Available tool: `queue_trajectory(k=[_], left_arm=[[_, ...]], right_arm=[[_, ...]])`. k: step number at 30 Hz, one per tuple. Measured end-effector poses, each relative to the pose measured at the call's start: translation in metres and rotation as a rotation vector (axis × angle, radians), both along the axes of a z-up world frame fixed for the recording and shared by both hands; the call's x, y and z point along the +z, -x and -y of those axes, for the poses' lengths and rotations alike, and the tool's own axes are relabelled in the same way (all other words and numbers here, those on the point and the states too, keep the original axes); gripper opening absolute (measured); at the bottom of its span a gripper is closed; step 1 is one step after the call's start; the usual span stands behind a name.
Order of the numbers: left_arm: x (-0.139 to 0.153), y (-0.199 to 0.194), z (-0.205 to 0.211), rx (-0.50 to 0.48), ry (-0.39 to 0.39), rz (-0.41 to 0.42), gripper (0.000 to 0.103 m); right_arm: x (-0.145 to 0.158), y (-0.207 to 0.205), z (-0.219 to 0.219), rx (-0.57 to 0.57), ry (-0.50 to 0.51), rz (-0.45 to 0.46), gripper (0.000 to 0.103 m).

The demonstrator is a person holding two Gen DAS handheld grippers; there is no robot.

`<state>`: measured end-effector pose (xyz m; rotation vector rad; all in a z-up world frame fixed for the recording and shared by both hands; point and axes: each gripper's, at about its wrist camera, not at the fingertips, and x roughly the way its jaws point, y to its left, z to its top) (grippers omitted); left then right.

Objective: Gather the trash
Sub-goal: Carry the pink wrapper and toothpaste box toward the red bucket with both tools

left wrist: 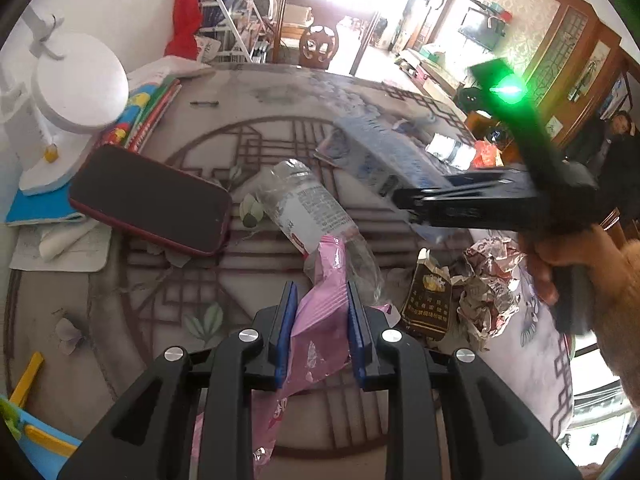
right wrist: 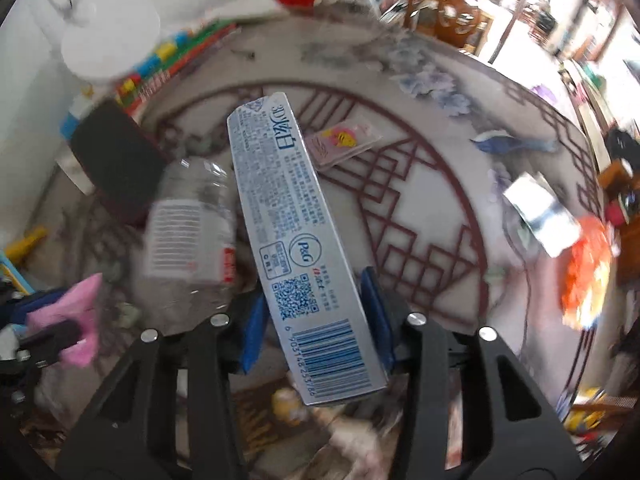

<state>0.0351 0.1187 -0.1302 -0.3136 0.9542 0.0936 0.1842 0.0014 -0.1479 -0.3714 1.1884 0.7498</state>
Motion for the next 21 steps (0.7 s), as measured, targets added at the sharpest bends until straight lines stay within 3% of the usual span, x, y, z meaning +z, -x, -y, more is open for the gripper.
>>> queue_trajectory(k=[6,12,21], left_arm=[[0.017,0.008,0.010,0.010,-0.018,0.036,0.021],[0.041,0.008,0.028,-0.006,-0.047,0.085,0.021],[0.078,0.009,0.061,-0.041,-0.073,0.173,0.022]], right_arm=[[0.057,0.051,0.048,-0.122,-0.156,0.048,0.043],[0.093,0.085,0.088,-0.225,-0.235,0.137,0.043],[0.110,0.107,0.133,-0.341,-0.304,0.176,0.044]])
